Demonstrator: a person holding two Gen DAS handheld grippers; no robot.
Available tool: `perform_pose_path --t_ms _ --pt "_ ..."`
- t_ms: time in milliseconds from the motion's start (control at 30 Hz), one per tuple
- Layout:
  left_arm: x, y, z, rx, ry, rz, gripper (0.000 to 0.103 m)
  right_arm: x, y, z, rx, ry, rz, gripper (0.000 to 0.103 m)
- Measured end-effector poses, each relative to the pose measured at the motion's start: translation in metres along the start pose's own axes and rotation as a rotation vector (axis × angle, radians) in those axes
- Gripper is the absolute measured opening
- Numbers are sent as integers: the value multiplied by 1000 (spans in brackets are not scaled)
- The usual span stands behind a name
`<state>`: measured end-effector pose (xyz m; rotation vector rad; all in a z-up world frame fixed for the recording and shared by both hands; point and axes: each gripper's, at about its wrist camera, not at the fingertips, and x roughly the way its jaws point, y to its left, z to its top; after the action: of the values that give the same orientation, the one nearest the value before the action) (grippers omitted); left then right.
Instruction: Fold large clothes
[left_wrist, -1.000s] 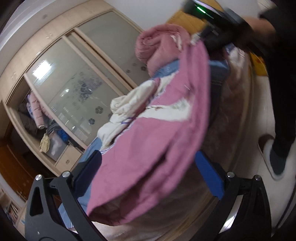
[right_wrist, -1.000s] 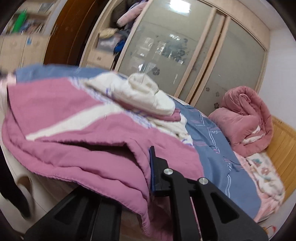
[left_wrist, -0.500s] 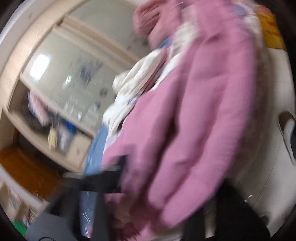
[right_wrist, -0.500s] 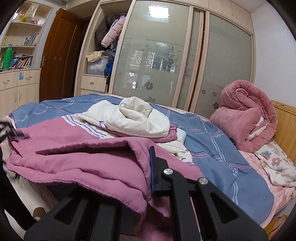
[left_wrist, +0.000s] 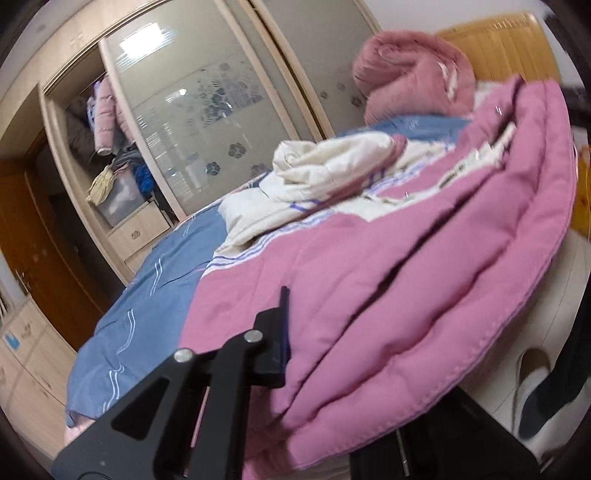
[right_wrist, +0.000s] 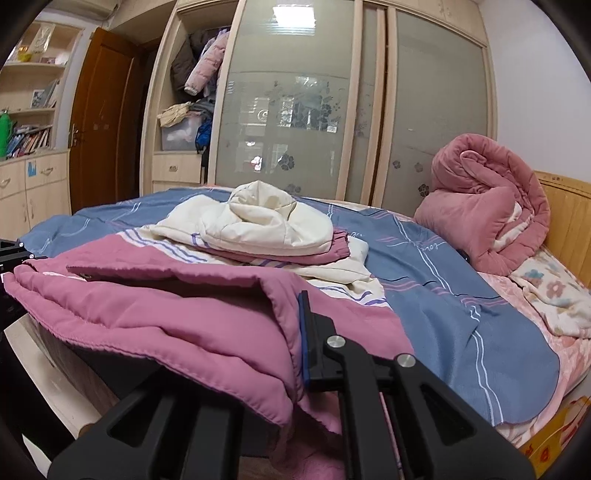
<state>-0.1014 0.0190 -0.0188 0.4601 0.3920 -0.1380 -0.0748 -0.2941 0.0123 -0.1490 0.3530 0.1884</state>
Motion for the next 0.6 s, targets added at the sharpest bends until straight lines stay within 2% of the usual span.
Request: perform_pose_path --t_ms 267,600 --pt "-1 11 24 -95 -57 9 7 4 -5 6 39 -37 -16 7" --pt "19 32 69 -240 -59 24 6 20 -10 35 87 -88 -43 7"
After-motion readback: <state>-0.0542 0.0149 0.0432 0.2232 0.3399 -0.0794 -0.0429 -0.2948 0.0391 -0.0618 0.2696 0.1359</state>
